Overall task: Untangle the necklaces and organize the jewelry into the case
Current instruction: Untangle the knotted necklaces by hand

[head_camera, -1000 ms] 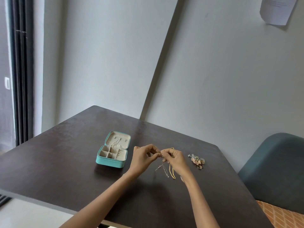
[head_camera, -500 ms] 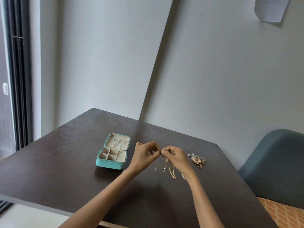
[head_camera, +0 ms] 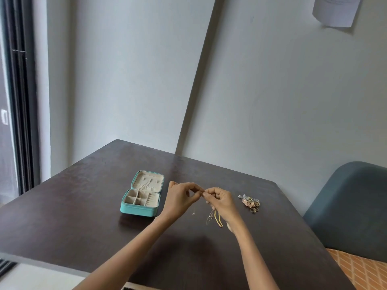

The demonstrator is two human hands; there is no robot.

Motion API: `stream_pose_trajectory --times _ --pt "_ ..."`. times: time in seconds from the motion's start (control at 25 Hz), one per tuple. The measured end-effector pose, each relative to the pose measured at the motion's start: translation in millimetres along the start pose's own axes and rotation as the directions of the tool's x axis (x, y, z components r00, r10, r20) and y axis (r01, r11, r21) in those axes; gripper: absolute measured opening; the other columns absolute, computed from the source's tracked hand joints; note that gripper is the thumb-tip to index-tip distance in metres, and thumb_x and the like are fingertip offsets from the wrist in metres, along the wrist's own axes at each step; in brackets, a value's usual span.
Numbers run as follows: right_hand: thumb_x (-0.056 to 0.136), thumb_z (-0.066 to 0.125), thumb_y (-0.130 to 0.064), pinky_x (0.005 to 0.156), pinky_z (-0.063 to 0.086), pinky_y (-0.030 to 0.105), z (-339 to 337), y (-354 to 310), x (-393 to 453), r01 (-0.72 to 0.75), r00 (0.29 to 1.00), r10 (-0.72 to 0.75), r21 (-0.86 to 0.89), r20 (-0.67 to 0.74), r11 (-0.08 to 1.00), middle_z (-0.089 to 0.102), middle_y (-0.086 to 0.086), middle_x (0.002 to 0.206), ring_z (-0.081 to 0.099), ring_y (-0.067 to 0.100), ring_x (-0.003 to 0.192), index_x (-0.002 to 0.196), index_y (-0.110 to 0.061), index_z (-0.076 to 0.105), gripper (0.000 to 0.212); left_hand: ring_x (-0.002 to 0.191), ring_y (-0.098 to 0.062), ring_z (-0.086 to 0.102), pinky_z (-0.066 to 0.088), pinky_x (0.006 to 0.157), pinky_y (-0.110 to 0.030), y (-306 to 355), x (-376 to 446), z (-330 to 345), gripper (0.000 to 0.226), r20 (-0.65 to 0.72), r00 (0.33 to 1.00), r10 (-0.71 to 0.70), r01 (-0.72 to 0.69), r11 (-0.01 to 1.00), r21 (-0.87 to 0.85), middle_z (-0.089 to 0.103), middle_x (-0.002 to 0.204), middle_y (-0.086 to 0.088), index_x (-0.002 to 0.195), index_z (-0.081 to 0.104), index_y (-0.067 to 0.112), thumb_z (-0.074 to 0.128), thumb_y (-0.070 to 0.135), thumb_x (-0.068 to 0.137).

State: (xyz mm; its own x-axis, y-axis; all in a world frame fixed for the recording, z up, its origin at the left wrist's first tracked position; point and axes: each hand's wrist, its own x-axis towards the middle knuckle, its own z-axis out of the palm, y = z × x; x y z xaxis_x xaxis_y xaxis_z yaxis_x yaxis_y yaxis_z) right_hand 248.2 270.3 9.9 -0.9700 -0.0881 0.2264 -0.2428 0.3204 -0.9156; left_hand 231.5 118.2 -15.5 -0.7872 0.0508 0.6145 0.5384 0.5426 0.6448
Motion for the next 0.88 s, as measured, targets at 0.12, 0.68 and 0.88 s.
stream_pose_trajectory --times 0.12,0.68,0.88 --pt "0.089 0.06 -0.009 0.051 0.037 0.011 4.3 5.1 -1.0 -0.013 1.0 0.013 -0.011 0.013 1.0 0.059 -0.003 0.064 0.048 0.001 0.048 0.078 -0.013 0.065 0.013 0.061 -0.002 0.058 0.039 0.078 -0.029 -5.8 -2.6 4.6 0.008 0.001 1.0 -0.019 0.019 0.993 -0.115 0.063 0.065 0.025 0.083 0.072 0.032 0.067 0.038 0.08" --pt "0.094 0.053 -0.01 0.052 0.039 0.012 18.0 19.4 -2.1 -0.081 0.996 0.088 0.192 -0.029 0.978 0.068 -0.006 0.073 0.054 0.0 0.054 0.085 -0.009 0.063 0.013 0.068 -0.007 0.054 0.033 0.086 -0.036 -13.6 -20.2 10.2 0.008 -0.001 0.98 -0.199 0.193 0.951 -0.241 0.061 0.081 0.011 0.07 0.069 0.042 0.074 0.038 0.075" --pt "0.092 0.057 -0.013 0.058 0.042 0.011 15.1 24.1 -4.2 -0.063 0.998 0.066 0.126 -0.02 0.99 0.066 -0.005 0.074 0.056 -0.001 0.059 0.088 -0.01 0.066 0.01 0.064 0.001 0.052 0.026 0.086 -0.031 -11.7 -20.1 16.2 0.016 -0.005 0.961 -0.277 0.267 0.931 -0.249 0.061 0.082 0.014 0.066 0.064 0.038 0.071 0.034 0.079"
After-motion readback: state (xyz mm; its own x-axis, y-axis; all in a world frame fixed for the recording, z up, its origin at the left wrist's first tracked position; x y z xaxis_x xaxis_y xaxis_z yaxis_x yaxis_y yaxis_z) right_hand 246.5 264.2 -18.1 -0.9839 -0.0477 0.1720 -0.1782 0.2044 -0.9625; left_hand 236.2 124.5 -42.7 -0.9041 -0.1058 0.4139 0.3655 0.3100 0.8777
